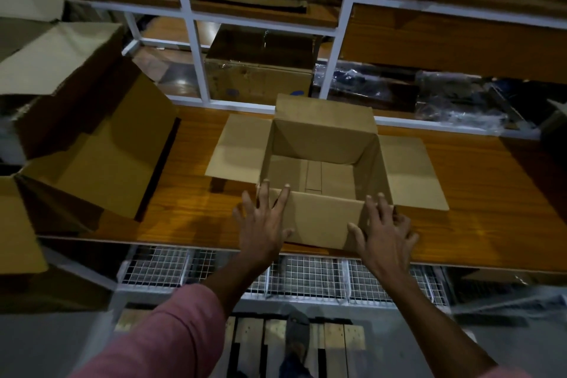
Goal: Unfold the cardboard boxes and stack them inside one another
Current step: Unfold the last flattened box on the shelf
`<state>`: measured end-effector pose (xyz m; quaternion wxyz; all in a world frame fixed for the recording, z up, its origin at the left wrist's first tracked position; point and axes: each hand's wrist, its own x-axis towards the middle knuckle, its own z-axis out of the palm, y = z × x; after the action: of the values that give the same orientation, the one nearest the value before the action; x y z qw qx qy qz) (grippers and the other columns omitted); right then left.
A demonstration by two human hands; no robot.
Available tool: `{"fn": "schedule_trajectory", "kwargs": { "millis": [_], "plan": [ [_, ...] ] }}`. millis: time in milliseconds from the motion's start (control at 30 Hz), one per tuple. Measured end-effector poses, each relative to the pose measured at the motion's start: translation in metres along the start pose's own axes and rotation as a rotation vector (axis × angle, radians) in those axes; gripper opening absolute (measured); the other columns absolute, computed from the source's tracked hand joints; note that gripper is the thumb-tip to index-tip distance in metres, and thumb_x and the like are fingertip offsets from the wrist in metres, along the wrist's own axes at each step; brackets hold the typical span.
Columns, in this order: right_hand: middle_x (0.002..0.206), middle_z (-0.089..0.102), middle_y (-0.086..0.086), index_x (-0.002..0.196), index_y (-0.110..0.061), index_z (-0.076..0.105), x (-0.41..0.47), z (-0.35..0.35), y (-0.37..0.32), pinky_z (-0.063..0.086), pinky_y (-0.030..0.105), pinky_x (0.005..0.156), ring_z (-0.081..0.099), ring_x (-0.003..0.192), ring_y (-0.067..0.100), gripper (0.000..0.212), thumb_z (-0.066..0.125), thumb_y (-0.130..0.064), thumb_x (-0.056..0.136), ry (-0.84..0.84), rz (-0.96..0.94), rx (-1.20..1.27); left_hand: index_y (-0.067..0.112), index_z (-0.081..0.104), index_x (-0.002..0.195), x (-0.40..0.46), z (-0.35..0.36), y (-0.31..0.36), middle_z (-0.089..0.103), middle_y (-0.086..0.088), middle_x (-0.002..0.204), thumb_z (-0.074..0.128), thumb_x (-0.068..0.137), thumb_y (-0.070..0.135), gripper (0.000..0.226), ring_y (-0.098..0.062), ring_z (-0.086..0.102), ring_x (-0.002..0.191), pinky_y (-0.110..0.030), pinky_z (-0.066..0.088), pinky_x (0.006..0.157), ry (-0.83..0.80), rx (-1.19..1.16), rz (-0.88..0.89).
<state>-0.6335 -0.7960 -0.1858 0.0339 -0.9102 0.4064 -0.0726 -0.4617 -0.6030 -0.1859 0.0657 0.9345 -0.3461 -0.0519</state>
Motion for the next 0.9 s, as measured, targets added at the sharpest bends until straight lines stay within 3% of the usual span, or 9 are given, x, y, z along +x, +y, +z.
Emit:
{"fn": "schedule_trajectory", "kwargs": {
  "millis": [100,167,267,400,467,567,667,733,900],
  "plan": [
    [0.170,-0.003,-0.004,0.161,-0.038,0.013,0.005,0.001,0.006,0.041,0.065,0.101,0.030,0.138,0.052,0.092,0.060,-0.069,0.088,-0.161,0.020,0.134,0.043,-0.010,0.158,0.008,0.003,-0.006,-0.025,-0.004,0.166,0.079,0.078,0.059,0.120,-0.047,0.009,0.149,-0.065,0.028,0.116,-0.058,-0.139,0.036],
    [0.169,-0.007,-0.005,0.160,-0.034,0.019,0.015,0.004,0.011,0.038,0.066,0.107,0.025,0.144,0.052,0.100,0.074,-0.063,0.082,-0.212,-0.007,0.290,0.040,-0.008,0.159,0.018,0.009,-0.012,-0.031,-0.001,0.163,0.085,0.073,0.055,0.127,-0.047,0.002,0.151,-0.066,0.024,0.119,-0.092,-0.192,0.096],
    [0.165,0.006,-0.002,0.150,-0.022,0.037,0.031,0.010,0.017,0.044,0.061,0.109,0.031,0.144,0.042,0.097,0.088,-0.052,0.072,-0.185,-0.075,0.428,0.032,-0.015,0.157,0.028,0.022,-0.021,-0.033,-0.011,0.163,0.086,0.067,0.062,0.137,-0.049,0.001,0.152,-0.068,0.021,0.119,-0.037,-0.100,0.221],
    [0.140,0.032,0.005,0.130,-0.022,0.043,0.048,0.021,0.013,0.052,0.060,0.097,0.045,0.124,0.036,0.087,0.095,-0.045,0.063,-0.079,-0.100,0.506,0.017,-0.011,0.159,0.038,0.032,-0.026,-0.040,-0.018,0.159,0.086,0.064,0.066,0.144,-0.044,-0.002,0.152,-0.067,0.025,0.116,0.101,0.039,0.309],
    [0.133,0.036,0.006,0.126,-0.020,0.044,0.054,0.018,0.011,0.052,0.060,0.093,0.045,0.117,0.032,0.085,0.095,-0.044,0.062,-0.010,-0.115,0.514,0.011,0.001,0.161,0.041,0.026,-0.027,-0.032,-0.019,0.163,0.089,0.058,0.063,0.144,-0.041,-0.001,0.152,-0.068,0.033,0.110,0.235,0.084,0.365],
    [0.126,0.039,0.001,0.126,-0.021,0.043,0.066,-0.001,0.005,0.051,0.060,0.090,0.044,0.112,0.022,0.085,0.095,-0.044,0.063,0.058,-0.150,0.545,0.009,-0.006,0.162,0.049,0.005,-0.029,-0.019,-0.020,0.168,0.086,0.063,0.060,0.144,-0.036,-0.004,0.155,-0.069,0.029,0.111,0.339,0.173,0.431],
    [0.123,0.040,-0.002,0.125,-0.022,0.043,0.082,-0.032,-0.011,0.050,0.060,0.089,0.046,0.111,0.020,0.082,0.094,-0.042,0.064,0.137,-0.206,0.579,0.016,-0.012,0.162,0.065,-0.022,-0.029,-0.005,-0.018,0.168,0.086,0.071,0.051,0.139,-0.047,0.020,0.150,-0.071,0.032,0.109,0.428,0.092,0.378],
    [0.126,0.043,0.002,0.126,-0.020,0.044,0.093,-0.059,-0.026,0.048,0.059,0.091,0.045,0.114,0.021,0.082,0.095,-0.038,0.064,0.200,-0.250,0.601,0.021,-0.009,0.164,0.075,-0.048,-0.032,0.006,-0.015,0.165,0.086,0.074,0.046,0.133,-0.057,0.036,0.137,-0.074,0.039,0.102,0.474,-0.006,0.348],
    [0.146,0.035,0.007,0.141,-0.020,0.039,0.113,-0.135,-0.072,0.043,0.053,0.102,0.038,0.131,0.028,0.098,0.095,-0.034,0.061,0.369,-0.461,0.606,0.030,-0.004,0.162,0.084,-0.149,-0.056,0.007,-0.012,0.161,0.088,0.070,0.033,0.130,-0.061,0.035,0.130,-0.074,0.045,0.095,0.677,-0.019,0.305]
  ]
}}
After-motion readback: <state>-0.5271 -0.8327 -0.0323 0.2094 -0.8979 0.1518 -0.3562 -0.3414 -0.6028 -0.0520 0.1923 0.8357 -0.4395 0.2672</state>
